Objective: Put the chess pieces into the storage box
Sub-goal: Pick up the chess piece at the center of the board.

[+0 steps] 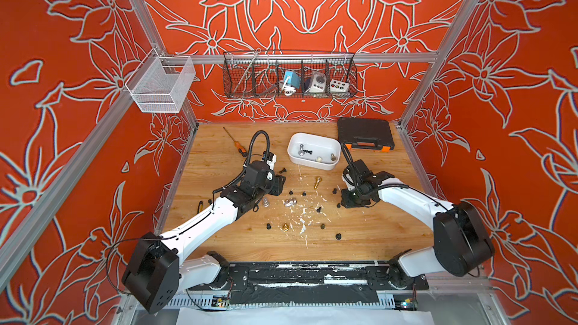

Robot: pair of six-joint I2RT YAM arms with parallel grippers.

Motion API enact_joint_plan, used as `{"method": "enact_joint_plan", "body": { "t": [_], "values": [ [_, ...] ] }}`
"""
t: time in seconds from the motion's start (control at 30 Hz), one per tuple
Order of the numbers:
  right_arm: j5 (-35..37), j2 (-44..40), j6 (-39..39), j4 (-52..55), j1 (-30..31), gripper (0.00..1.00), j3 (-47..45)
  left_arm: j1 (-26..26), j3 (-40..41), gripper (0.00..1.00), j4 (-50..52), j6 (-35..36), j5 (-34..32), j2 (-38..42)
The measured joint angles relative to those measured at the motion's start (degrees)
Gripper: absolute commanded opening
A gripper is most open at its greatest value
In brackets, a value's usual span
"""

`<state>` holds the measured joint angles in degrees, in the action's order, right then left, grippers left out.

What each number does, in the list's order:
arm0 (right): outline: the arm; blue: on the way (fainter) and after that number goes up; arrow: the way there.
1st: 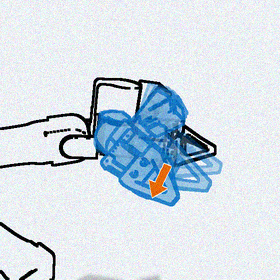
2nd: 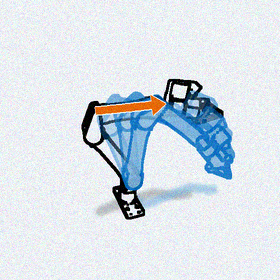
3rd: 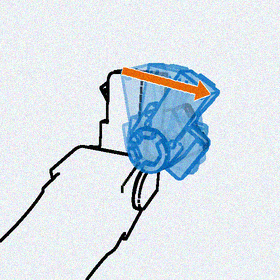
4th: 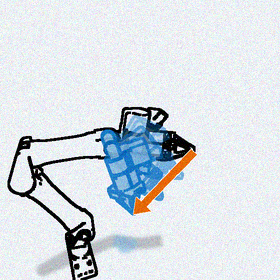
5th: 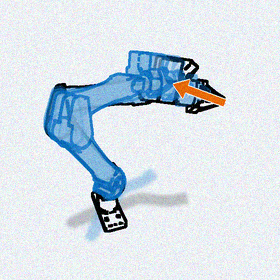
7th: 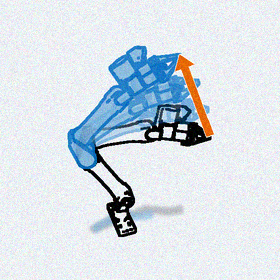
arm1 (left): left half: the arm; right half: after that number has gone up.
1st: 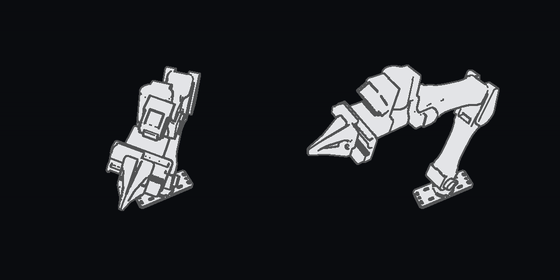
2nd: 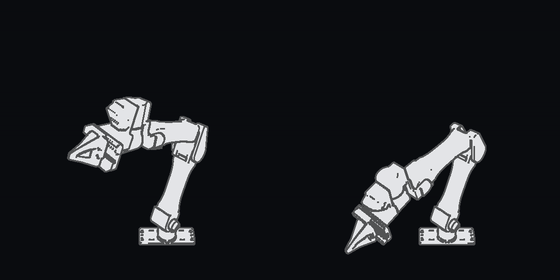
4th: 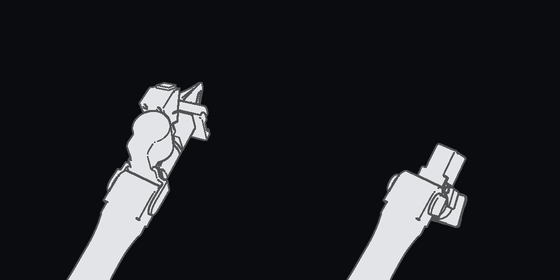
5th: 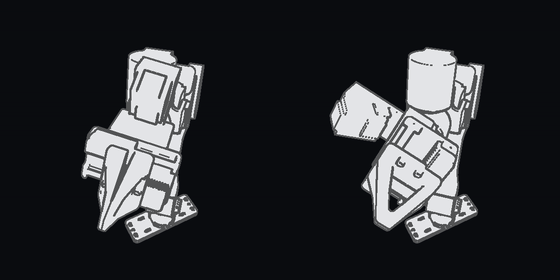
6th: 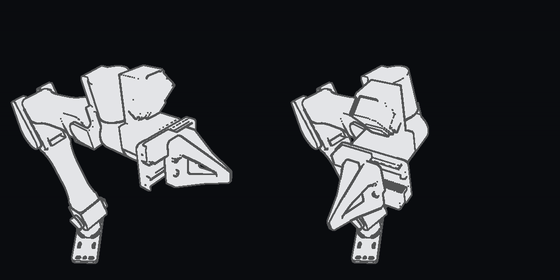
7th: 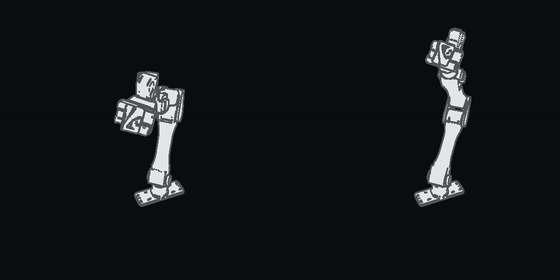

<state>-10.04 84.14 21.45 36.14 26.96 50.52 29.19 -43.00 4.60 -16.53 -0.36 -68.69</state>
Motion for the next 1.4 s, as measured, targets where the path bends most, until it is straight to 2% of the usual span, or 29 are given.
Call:
{"method": "enact_joint_plan", "body": {
  "t": [0.53,1.4],
  "values": [
    [1.0,6.6,-2.2,-0.1,2.5,0.29,4.1,0.0,1.7,0.52,-0.9,-0.7,0.0,0.7],
    [2.4,9.5,-2.9,-0.2,3.3,0.09,5.0,-0.2,2.7,0.52,-1.3,-0.9,0.0,1.9]
  ]
}}
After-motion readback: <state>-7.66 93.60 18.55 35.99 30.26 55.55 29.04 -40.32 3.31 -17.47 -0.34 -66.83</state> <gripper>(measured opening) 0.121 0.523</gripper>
